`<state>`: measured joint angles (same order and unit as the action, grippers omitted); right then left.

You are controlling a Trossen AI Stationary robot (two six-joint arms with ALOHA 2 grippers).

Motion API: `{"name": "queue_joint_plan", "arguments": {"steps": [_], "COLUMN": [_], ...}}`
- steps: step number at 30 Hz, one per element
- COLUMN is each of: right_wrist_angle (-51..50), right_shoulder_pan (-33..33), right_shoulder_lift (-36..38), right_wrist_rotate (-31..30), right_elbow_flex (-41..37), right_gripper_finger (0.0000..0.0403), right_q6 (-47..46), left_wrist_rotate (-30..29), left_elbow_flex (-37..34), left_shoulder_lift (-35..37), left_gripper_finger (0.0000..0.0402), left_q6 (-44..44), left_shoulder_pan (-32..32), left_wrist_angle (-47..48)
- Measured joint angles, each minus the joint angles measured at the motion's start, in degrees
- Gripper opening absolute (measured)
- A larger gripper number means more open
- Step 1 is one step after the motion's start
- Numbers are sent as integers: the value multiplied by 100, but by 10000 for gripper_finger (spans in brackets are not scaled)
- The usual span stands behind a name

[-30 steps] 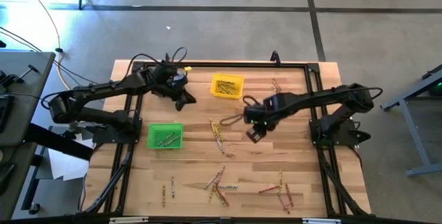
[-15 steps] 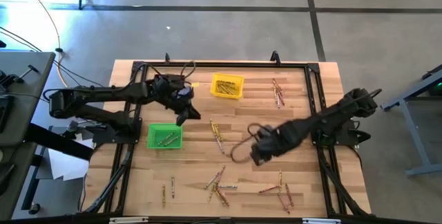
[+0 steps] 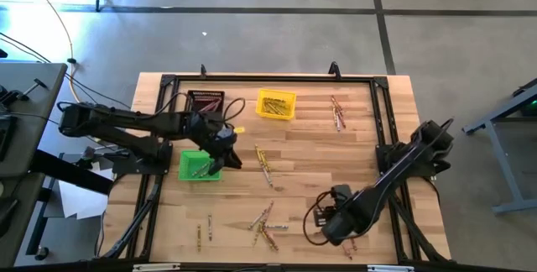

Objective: Sort crayons
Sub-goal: Put the yellow crayon into the yellow bin

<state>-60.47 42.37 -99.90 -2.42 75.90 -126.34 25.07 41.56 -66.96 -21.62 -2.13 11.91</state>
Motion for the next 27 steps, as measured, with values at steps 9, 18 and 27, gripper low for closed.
{"name": "queue_joint_plan", "arguments": {"steps": [9, 18, 27], "right_wrist_angle": [38, 1329, 2410], "right_shoulder_pan": [58, 120, 129], "right_shoulder_lift": [-804, -715, -311], "right_wrist_rotate": [483, 588, 511], "right_elbow_flex": [-2, -1021, -1990], "right_gripper_finger": [139, 139, 139], "right_q6": [-220, -287, -324], "left_wrist_rotate": [-490, -495, -586], "left_elbow_flex": [0, 0, 0], "left_shoulder_lift": [0, 0, 0], "left_gripper_finger": [62, 62, 62], "left_q6": [-230, -342, -474], "left_shoulder_pan": [503, 570, 570], "left_wrist_angle": [-317, -598, -593]}}
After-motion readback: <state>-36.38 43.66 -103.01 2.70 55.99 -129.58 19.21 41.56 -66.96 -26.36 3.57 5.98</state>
